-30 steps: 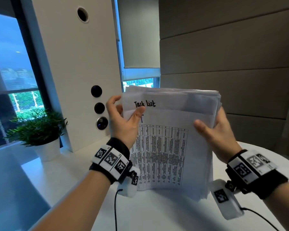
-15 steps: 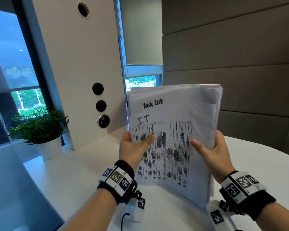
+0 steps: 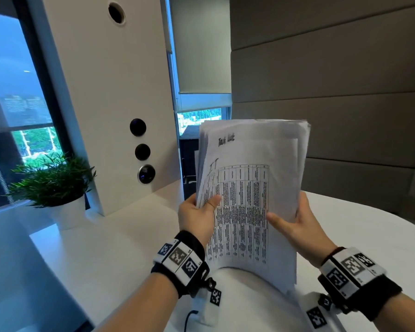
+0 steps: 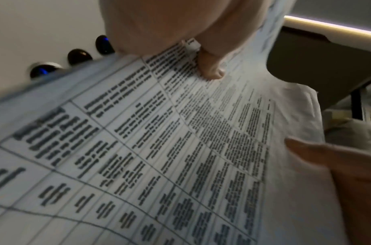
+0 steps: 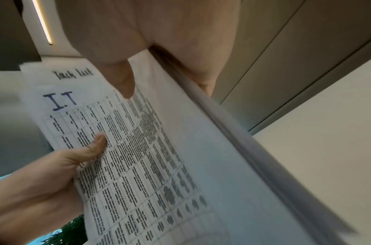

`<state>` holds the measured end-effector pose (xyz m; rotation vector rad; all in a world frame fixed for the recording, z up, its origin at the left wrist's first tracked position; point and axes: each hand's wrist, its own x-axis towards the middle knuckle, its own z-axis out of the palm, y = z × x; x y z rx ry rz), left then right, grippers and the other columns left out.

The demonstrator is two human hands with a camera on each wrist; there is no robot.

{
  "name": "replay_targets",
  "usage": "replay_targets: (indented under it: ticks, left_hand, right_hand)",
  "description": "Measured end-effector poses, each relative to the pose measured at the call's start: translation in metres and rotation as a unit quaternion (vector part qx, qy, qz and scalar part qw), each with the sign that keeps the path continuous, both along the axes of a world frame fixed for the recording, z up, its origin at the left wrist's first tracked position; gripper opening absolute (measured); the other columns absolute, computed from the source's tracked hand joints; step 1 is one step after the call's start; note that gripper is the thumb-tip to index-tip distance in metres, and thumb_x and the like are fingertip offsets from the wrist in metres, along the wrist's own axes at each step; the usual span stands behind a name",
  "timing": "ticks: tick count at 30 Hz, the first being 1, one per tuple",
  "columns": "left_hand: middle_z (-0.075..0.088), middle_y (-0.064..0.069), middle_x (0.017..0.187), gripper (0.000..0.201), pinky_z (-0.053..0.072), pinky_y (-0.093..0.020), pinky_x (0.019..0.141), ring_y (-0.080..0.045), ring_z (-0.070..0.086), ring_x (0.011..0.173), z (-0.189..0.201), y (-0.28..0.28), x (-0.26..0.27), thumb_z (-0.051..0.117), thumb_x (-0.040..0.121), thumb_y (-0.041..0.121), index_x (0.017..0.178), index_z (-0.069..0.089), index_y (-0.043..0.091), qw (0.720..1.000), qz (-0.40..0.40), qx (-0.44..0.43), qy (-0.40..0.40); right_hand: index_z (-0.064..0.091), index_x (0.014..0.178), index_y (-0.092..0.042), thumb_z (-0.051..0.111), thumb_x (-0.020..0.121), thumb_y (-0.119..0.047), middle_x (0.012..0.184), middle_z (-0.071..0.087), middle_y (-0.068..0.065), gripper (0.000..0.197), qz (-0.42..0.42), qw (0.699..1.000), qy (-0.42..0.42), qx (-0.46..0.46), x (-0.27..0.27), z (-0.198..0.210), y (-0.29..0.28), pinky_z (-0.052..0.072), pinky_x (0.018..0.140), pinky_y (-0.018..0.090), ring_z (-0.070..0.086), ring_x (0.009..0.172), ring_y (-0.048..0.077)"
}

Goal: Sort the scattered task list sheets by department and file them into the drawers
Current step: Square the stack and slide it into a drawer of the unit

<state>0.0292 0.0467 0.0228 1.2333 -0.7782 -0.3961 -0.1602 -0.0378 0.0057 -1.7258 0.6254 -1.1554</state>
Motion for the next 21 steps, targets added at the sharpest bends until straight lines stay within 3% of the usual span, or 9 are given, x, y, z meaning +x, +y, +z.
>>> replay_targets:
  ticks: [2,4,7,10,12,14,18,21]
  left_hand:
    - [0.069,0.01,0.086,0.014,0.047,-0.014,0.066,-0.006,0.065,0.082,0.0,0.0,-0.001,0.073,0.081,0.018,0.086,0.063,0.026,0.999,0.006,-0.013,0.032]
    - [0.067,0.011,0.089,0.016,0.045,-0.014,0.068,-0.005,0.063,0.082,0.0,0.0,0.001,0.072,0.083,0.017,0.092,0.062,0.026,1.0,0.006,0.013,0.017]
    - [0.065,0.004,0.114,0.038,0.046,-0.024,0.086,-0.012,0.06,0.101,-0.007,0.0,0.011,0.07,0.083,0.023,0.118,0.057,0.018,0.989,-0.024,0.14,-0.046]
    - [0.05,-0.006,0.138,0.066,0.044,-0.038,0.101,-0.021,0.05,0.123,-0.021,0.006,0.015,0.069,0.082,0.035,0.135,0.041,0.009,0.952,-0.068,0.275,-0.119]
    - [0.057,-0.002,0.13,0.059,0.05,-0.031,0.092,-0.014,0.057,0.11,-0.019,0.011,0.012,0.068,0.084,0.035,0.133,0.045,0.011,0.94,-0.087,0.289,-0.156]
    - [0.062,0.004,0.122,0.045,0.046,-0.021,0.084,-0.005,0.056,0.094,-0.011,0.016,0.005,0.065,0.088,0.028,0.129,0.051,0.016,0.935,-0.119,0.276,-0.188]
    - [0.061,0.005,0.118,0.044,0.047,-0.023,0.082,-0.012,0.059,0.096,-0.005,0.018,-0.002,0.068,0.085,0.034,0.122,0.053,0.015,0.926,-0.131,0.294,-0.198]
    - [0.069,0.0,0.1,0.04,0.055,-0.026,0.069,-0.013,0.065,0.078,-0.012,0.013,0.003,0.07,0.083,0.038,0.117,0.062,0.018,0.913,-0.162,0.315,-0.204]
  right_hand:
    - [0.041,0.128,-0.017,0.069,0.084,-0.012,0.118,0.06,-0.005,0.053,0.003,0.996,0.091,-0.025,-0.004,-0.006,0.0,0.052,0.091,0.026,0.061,0.107,0.006]
    - [0.053,0.115,-0.016,0.064,0.088,-0.009,0.108,0.064,-0.003,0.03,-0.024,0.981,0.185,-0.059,-0.009,-0.013,-0.001,0.052,0.091,0.033,0.062,0.103,0.013]
    - [0.061,0.108,-0.012,0.061,0.088,-0.005,0.104,0.068,0.001,0.021,-0.045,0.972,0.229,-0.035,-0.017,-0.016,-0.003,0.051,0.092,0.038,0.063,0.1,0.018]
    - [0.064,0.103,-0.009,0.061,0.086,-0.001,0.101,0.07,0.005,0.018,-0.053,0.971,0.232,0.01,-0.024,-0.013,-0.001,0.053,0.087,0.037,0.066,0.097,0.022]
    - [0.065,0.09,-0.011,0.064,0.083,0.0,0.093,0.071,0.007,0.013,-0.084,0.971,0.225,0.018,-0.028,-0.011,-0.001,0.055,0.083,0.045,0.067,0.09,0.026]
    - [0.064,0.086,-0.01,0.066,0.081,-0.001,0.087,0.07,0.009,0.01,-0.108,0.968,0.226,0.025,-0.033,-0.007,-0.001,0.056,0.079,0.049,0.067,0.084,0.027]
    - [0.068,0.087,-0.007,0.066,0.082,0.002,0.083,0.074,0.011,0.011,-0.111,0.964,0.224,0.091,-0.048,0.003,0.001,0.057,0.077,0.044,0.071,0.077,0.027]
    - [0.068,0.092,-0.004,0.065,0.085,-0.002,0.079,0.075,0.011,0.008,-0.09,0.952,0.259,0.134,-0.061,0.01,0.001,0.056,0.067,0.033,0.072,0.071,0.026]
